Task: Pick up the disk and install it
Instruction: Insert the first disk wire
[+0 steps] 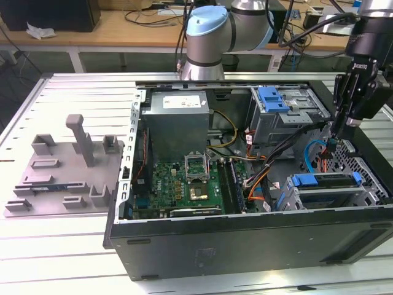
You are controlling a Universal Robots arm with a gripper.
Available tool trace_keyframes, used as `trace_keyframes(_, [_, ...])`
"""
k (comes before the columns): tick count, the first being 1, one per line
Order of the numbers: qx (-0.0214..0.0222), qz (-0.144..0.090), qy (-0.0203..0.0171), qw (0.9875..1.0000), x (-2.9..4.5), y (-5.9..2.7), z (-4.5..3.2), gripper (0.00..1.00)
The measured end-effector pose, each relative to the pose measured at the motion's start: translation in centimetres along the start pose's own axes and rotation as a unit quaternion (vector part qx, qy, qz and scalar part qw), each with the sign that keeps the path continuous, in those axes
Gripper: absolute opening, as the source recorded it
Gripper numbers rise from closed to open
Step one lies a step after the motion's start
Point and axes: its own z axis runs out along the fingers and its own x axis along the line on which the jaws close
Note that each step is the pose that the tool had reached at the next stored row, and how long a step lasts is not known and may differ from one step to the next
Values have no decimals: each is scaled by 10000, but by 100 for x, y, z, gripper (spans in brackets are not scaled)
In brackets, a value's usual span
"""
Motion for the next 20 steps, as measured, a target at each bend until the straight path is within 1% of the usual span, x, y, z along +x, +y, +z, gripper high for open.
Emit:
trace_keyframes(1, [-13,42,20,10000,-3,-1,7,35])
trace_keyframes(3, [-53,142,43,9999,-13,-1,27,35])
trace_keyframes(8, [-128,323,70,9994,-39,-3,77,35])
trace_keyframes(9, [-135,343,77,9993,-45,-3,85,35])
trace_keyframes(10, [-139,366,98,9992,-56,-2,93,35])
trace_keyframes(11, [-135,377,127,9991,-64,-2,95,35])
trace_keyframes(13, [-115,393,224,9989,-94,0,95,35])
trace_keyframes(14, [-101,402,294,9987,-122,5,91,35])
trace_keyframes(15, [-94,406,330,9986,-147,10,90,35])
trace_keyframes(17, [-87,411,361,9985,-188,18,91,35])
trace_keyframes(18, [-86,411,367,9984,-216,24,94,35])
trace_keyframes(20, [-86,413,376,9984,-221,25,96,35])
